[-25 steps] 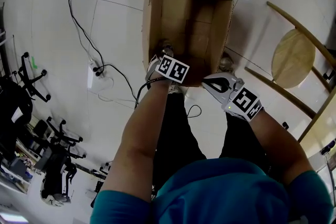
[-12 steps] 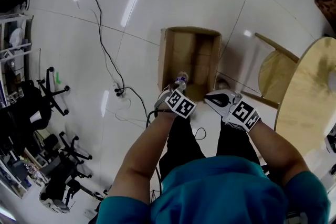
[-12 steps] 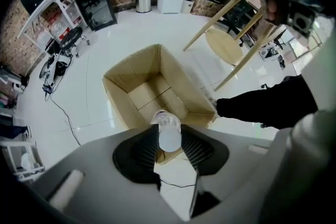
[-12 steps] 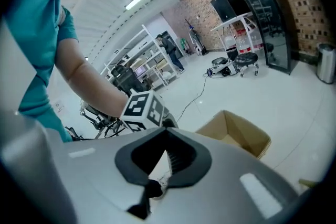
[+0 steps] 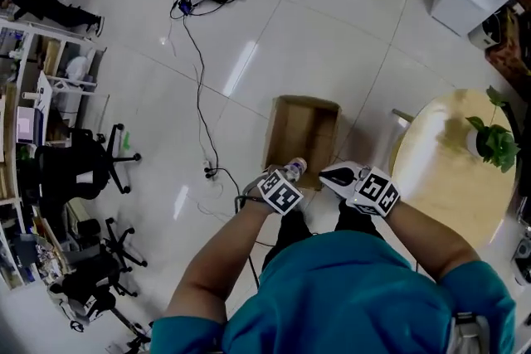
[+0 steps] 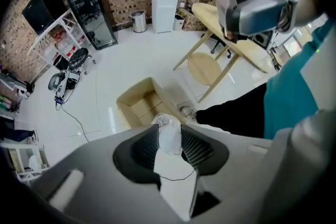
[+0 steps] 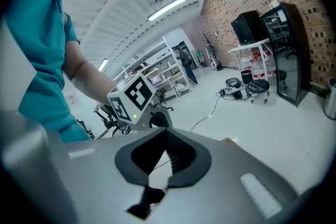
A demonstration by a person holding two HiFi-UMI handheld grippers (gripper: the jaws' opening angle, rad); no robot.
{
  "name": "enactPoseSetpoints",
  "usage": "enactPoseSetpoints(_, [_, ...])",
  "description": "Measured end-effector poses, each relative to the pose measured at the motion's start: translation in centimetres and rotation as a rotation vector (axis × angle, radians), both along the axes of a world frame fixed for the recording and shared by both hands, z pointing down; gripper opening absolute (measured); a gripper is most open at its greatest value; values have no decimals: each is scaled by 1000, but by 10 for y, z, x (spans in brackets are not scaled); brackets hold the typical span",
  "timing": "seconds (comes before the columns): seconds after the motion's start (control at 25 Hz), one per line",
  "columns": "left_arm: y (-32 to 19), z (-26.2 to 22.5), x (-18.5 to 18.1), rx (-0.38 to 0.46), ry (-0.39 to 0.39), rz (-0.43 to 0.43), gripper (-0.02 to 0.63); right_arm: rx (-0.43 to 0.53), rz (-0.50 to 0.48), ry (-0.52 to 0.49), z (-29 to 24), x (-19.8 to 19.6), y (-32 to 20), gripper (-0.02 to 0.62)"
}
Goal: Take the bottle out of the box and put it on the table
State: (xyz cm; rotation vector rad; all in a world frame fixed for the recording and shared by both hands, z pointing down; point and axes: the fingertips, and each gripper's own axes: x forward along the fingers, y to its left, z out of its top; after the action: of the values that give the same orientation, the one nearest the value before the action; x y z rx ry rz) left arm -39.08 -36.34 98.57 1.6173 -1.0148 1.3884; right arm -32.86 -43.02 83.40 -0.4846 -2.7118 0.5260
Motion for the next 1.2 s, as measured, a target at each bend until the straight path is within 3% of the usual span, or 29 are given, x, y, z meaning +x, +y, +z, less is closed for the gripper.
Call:
enactPoseSetpoints(0.16, [36, -66, 15, 88, -19, 35, 132, 15, 41, -29, -38, 25, 45, 2])
enactPoseSetpoints(0.4, [78, -165, 39, 194, -79, 251, 132, 63, 138, -39, -109, 56, 101, 2])
enactPoseSetpoints(0.72, [168, -294, 59, 289, -16, 538, 131, 180, 405, 8, -207, 95, 188, 2])
enactPoseSetpoints(0.96, [196, -352, 138, 315, 18, 647, 130, 193, 569, -6, -260, 207, 220, 2])
enactPoseSetpoints(1.2, [211, -398, 270, 362, -19, 719, 130, 204, 657, -75, -268, 360, 251, 2])
